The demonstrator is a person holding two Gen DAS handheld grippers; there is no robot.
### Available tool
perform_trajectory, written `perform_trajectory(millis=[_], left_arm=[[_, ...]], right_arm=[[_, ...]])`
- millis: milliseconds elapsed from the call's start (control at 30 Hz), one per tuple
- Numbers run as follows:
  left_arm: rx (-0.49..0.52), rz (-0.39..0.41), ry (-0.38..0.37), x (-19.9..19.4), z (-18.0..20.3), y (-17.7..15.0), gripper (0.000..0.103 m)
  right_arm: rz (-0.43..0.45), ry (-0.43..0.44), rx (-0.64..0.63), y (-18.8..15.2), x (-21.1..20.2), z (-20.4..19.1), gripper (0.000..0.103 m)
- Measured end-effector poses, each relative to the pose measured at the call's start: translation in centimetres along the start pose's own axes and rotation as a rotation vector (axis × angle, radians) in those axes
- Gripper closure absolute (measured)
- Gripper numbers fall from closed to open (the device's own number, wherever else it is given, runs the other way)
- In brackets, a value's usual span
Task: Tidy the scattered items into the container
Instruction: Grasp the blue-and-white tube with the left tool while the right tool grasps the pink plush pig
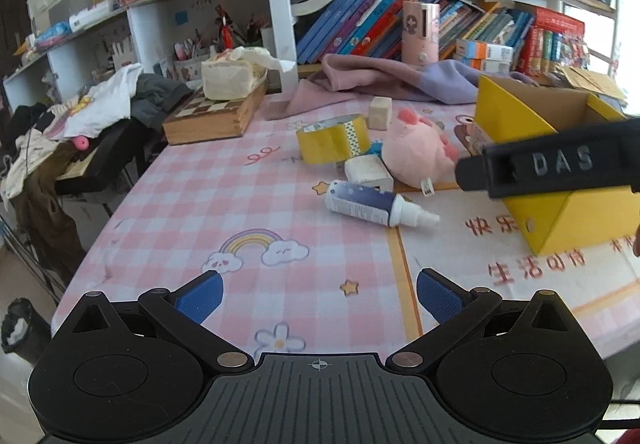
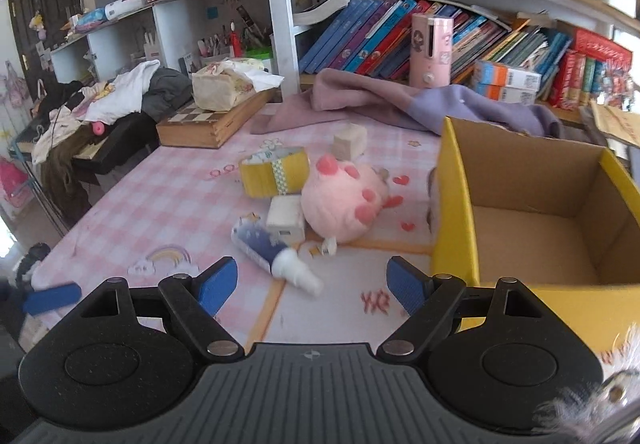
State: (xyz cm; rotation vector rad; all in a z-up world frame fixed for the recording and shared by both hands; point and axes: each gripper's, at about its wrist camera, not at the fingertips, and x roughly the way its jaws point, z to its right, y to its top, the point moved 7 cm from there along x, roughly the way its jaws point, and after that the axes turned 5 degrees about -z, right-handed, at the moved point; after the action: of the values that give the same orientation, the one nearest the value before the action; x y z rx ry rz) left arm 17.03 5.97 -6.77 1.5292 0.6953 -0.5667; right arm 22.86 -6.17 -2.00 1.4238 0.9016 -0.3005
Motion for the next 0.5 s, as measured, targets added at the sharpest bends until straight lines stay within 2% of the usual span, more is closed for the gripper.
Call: perform_trajectory(millis=[233,400,500], left_arm=[[-0.045,-0.030,0.004,3.4,0.4,2.3,0.000],[-0.110,-0.057,-0.010,6.1,0.9,4.0,0.000],[-0.161,-0.068,-0.032,7.6,1.1,4.8,0.006]], right_arm=[[-0.084,0.061,0.083,3.5,4.3,1.2,0.020],[-0.162,0.065,0.164,5.6,7.4,1.9,0.017],[-0.208,0.086,0.226,6.6,8.9,2.5,0.017]])
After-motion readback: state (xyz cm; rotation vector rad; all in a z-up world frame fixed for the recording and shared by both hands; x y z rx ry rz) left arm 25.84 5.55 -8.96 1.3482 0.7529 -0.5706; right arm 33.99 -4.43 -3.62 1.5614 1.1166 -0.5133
